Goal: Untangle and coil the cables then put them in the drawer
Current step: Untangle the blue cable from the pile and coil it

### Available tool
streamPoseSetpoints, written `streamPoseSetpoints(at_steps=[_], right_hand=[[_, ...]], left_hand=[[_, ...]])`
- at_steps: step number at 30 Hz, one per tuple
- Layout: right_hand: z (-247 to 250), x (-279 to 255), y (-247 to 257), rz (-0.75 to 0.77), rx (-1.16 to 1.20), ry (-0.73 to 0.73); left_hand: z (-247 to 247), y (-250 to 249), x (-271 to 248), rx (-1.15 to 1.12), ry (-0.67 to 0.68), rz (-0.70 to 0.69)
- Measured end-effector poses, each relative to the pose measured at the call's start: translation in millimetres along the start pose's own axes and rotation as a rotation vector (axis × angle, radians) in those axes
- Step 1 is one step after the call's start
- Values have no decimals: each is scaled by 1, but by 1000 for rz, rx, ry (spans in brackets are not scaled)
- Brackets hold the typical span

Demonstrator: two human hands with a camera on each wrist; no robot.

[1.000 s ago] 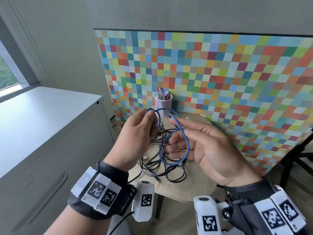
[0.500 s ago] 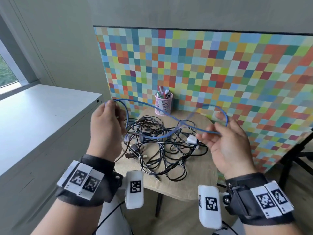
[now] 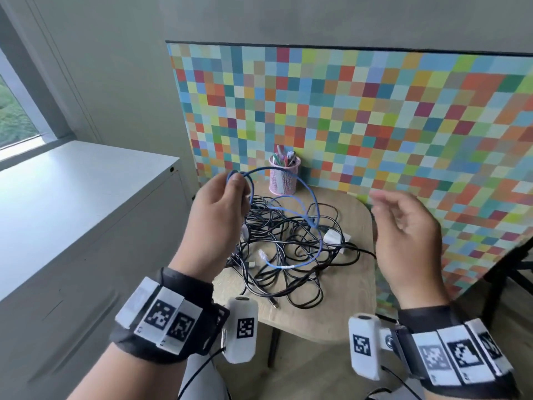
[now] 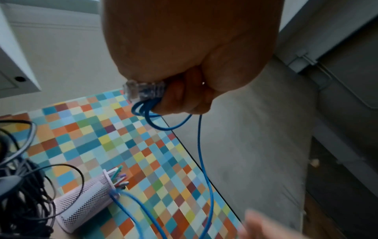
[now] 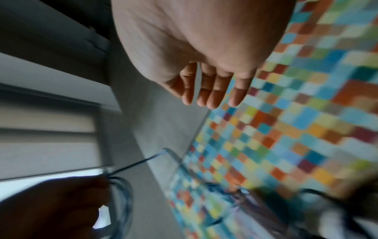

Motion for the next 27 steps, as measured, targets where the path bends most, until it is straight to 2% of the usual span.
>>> streamPoseSetpoints(at_steps=[3, 5, 7, 9, 11, 12, 14, 16, 18, 23, 25, 27], right_hand=[[-27, -2, 38, 18, 204, 158], [-50, -9, 40, -50, 246, 287], [-64, -15, 32, -165, 282, 353], [-69, -22, 21, -297, 377, 384], [-67, -26, 11, -353, 459, 382], [-65, -26, 9, -347, 500, 363], [-59, -26, 10, -233, 520, 301], [-53, -27, 11, -84, 453, 249], [-53, -30, 8, -38, 364, 256], [-67, -44, 6, 18, -70, 439], [-71, -52, 14, 80, -215, 533], [-73, -61, 27, 132, -315, 645]], left_hand=[[-15, -6, -8, 60, 70, -43], [-23, -14, -14, 20, 106, -33], [-26, -21, -17, -99, 144, 13], [-24, -25, -17, -217, 170, 69], [-20, -27, -17, -332, 205, 137], [-19, -27, -17, -390, 233, 176], [-19, -26, -20, -503, 292, 248], [-22, -27, -22, -593, 346, 295], [-27, -27, -25, -648, 409, 320], [-44, -23, -39, -669, 599, 368], [-48, -20, -39, -635, 555, 360], [-49, -15, -34, -547, 441, 295]])
Point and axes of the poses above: each hand's wrist, its own x-axis towards the middle knuckle, its own z-axis out of the back of the hand, y = z × x, the point moved 6 cm from there along x, towards the middle knuckle, and after that the axes turned 7 degrees about -y, right-handed, at the moved point
